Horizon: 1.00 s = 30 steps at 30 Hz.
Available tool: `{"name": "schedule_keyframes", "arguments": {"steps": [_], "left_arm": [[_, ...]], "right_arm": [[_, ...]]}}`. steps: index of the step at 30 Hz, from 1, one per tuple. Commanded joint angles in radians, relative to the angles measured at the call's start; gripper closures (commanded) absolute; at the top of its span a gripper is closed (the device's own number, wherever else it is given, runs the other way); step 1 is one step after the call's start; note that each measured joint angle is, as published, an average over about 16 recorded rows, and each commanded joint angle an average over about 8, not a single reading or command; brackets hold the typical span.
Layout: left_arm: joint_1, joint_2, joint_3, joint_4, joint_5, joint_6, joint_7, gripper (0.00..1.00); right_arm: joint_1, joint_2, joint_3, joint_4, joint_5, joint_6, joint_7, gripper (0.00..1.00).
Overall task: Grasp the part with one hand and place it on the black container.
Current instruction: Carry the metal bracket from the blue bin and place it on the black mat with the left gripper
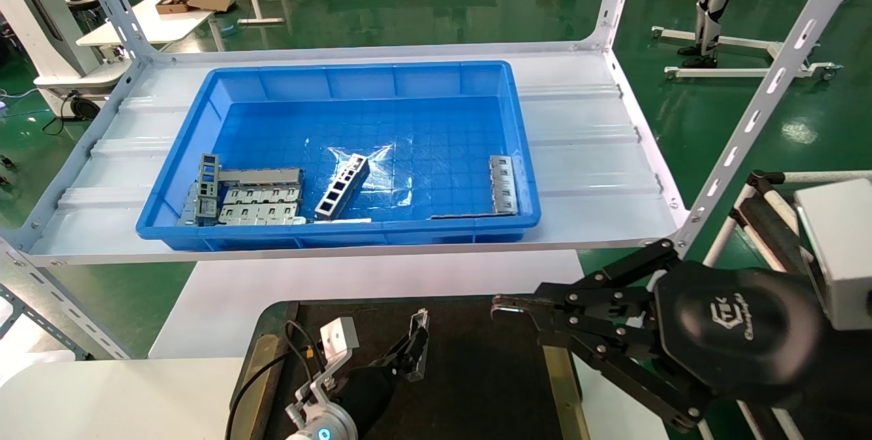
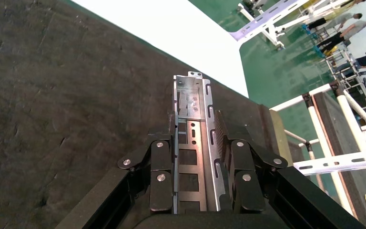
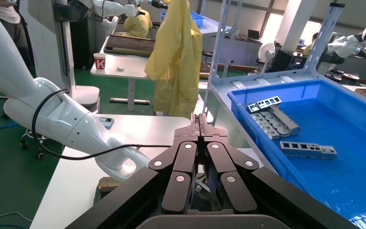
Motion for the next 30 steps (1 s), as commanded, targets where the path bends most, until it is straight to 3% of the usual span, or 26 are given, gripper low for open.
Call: {"name": "schedule_keyframes", "arguments": {"steps": [1, 13, 15, 17, 21, 23, 25, 30], "left_arm": [[-0.006, 0.001, 0.012, 0.013, -0.011, -0.003, -0.001, 1.00], [-0.026, 0.003, 0.074, 0.039, -0.074, -0.031, -0.001, 1.00], [-0.028, 0.004, 0.082, 0.040, -0.082, -0.035, 0.002, 0.96], [-0.028, 0.004, 0.088, 0.041, -0.089, -0.039, 0.006, 0.81], [-0.027, 0.004, 0.098, 0.039, -0.104, -0.046, 0.011, 0.31], [-0.026, 0.004, 0.102, 0.037, -0.112, -0.049, 0.012, 0.10], [-0.025, 0.004, 0.106, 0.036, -0.120, -0.052, 0.014, 0.00], [-0.023, 0.004, 0.113, 0.033, -0.137, -0.060, 0.018, 0.00]], "right_arm": [[0.000, 0.000, 0.000, 0.000, 0.000, 0.000, 0.000, 1.00], [0.000, 0.000, 0.000, 0.000, 0.000, 0.000, 0.000, 1.00], [0.000, 0.000, 0.000, 0.000, 0.000, 0.000, 0.000, 0.92], [0.000, 0.000, 0.000, 0.000, 0.000, 0.000, 0.000, 0.68], [0.000, 0.000, -0.001, 0.000, 0.000, 0.000, 0.000, 0.18], [0.000, 0.000, -0.001, 0.000, 0.000, 0.000, 0.000, 0.01], [0.000, 0.000, -0.001, 0.000, 0.000, 0.000, 0.000, 0.00], [0.000, 0.000, -0.001, 0.000, 0.000, 0.000, 0.000, 0.00]]}}
